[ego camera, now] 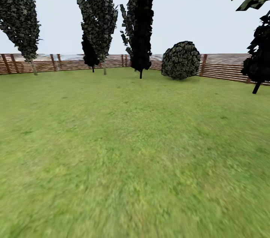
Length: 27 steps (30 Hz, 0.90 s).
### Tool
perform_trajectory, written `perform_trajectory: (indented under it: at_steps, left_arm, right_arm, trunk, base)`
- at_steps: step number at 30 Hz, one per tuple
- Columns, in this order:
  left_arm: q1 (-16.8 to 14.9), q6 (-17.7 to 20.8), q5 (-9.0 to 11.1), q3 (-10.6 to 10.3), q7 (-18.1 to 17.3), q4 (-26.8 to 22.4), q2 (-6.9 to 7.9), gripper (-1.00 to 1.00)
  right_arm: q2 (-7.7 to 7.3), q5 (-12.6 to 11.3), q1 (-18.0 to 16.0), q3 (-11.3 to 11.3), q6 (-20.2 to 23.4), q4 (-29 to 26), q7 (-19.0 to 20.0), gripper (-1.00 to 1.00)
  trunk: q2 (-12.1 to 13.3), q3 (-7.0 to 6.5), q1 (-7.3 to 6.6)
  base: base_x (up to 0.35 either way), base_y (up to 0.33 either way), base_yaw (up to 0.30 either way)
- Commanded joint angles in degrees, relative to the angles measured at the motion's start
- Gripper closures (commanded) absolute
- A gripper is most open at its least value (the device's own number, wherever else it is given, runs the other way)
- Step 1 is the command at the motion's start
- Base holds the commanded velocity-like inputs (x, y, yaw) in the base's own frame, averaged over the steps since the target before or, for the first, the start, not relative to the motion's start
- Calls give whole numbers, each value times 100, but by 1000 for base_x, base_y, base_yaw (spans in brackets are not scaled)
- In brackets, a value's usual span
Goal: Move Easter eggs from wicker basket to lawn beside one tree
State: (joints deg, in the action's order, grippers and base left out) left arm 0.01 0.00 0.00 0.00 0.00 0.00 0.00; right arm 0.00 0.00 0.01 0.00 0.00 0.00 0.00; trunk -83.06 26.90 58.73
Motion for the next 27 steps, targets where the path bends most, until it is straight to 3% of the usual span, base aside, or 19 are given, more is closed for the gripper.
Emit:
perform_trajectory:
  at_steps: [1,16,27]
  left_arm:
    - [-34,-33,0,10,-27,-33,33,-100]
    - [-36,-167,-7,5,-14,-44,91,-100]
    - [-36,-272,-16,0,-2,-44,114,-100]
  right_arm:
    - [5,-3,-1,15,-23,-9,15,-100]
    - [10,-3,8,-1,-19,11,-3,-100]
    - [154,13,17,-1,-18,20,-68,-100]
  trunk:
    - [-2,3,0]
    - [-2,8,0]
    - [-2,53,0]
  base:
    - [0,0,0]
    - [0,0,7]
    - [0,0,225]
